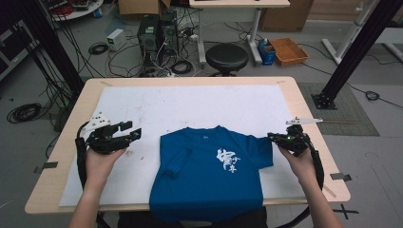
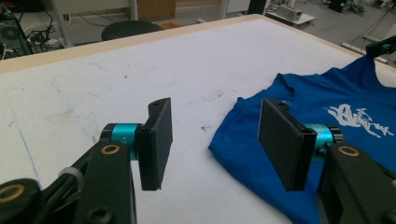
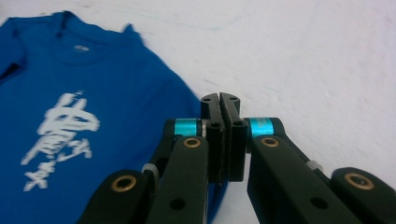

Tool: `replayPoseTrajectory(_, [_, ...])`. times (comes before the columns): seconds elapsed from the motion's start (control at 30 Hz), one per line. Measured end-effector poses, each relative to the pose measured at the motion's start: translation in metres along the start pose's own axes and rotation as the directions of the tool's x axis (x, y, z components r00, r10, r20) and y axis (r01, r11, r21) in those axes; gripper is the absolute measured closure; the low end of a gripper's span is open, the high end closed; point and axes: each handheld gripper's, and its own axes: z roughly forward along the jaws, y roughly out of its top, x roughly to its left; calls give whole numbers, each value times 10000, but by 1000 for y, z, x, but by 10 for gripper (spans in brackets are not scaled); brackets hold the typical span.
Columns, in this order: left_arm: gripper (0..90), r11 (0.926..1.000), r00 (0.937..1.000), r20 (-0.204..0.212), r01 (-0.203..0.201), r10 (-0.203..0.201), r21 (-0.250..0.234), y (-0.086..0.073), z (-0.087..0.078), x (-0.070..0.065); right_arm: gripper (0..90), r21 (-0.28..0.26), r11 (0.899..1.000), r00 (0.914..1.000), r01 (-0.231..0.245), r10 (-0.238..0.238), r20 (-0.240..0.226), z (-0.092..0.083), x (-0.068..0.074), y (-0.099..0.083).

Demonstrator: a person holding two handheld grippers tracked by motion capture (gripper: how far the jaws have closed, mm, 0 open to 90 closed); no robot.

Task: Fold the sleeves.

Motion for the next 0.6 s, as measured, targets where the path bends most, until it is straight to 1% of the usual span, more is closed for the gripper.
replayPoseTrajectory(0.07, [450, 10000, 10000, 30, 5, -5, -48, 0, -1, 0, 896, -53, 9995, 9995, 308, -308, 16, -3, 12, 4])
replayPoseTrajectory(0.1, [450, 10000, 10000, 15, -18, 18, -64, 1, -1, 0, 896, -81, 9985, 9986, 537, -538, -9, -6, 26, 9])
replayPoseTrajectory(0.2, [450, 10000, 10000, 30, -1, 1, -99, 1, -2, -1, 895, -164, 9962, 9961, 859, -862, -171, -10, 45, 16])
replayPoseTrajectory(0.23, [450, 10000, 10000, 31, -11, 11, -77, 1, -2, -1, 895, -164, 9962, 9961, 859, -862, -171, -10, 45, 16])
replayPoseTrajectory(0.3, [450, 10000, 10000, 79, -33, 33, -34, 0, -1, -2, 896, -157, 9937, 9936, 1109, -1112, -174, -11, 59, 22])
replayPoseTrajectory(0.33, [450, 10000, 9999, 119, -28, 29, -21, 0, -1, -2, 895, -96, 9910, 9908, 1338, -1340, -211, -9, 73, 27])
replayPoseTrajectory(0.37, [450, 10000, 9999, 133, -59, 58, 9, 0, 0, -2, 895, -96, 9910, 9908, 1338, -1340, -211, -9, 73, 27])
replayPoseTrajectory(0.4, [450, 10000, 9998, 167, -64, 63, 19, 0, 0, -3, 895, -24, 9889, 9887, 1489, -1489, -152, -7, 80, 30])
replayPoseTrajectory(0.43, [450, 10000, 9998, 172, -70, 69, 42, 0, 1, -3, 895, 119, 9846, 9846, 1745, -1744, -84, -2, 93, 34])
replayPoseTrajectory(0.47, [450, 10000, 9998, 209, -78, 77, 47, 0, 1, -3, 895, 119, 9846, 9846, 1745, -1744, -84, -2, 93, 34])
replayPoseTrajectory(0.57, [450, 9999, 9996, 265, -85, 83, 92, 0, 2, -4, 895, 288, 9782, 9787, 2055, -2054, -56, 8, 109, 36])
replayPoseTrajectory(0.6, [450, 9999, 9996, 283, -72, 69, 109, -1, 2, -4, 895, 390, 9741, 9749, 2228, -2228, -41, 16, 120, 36])
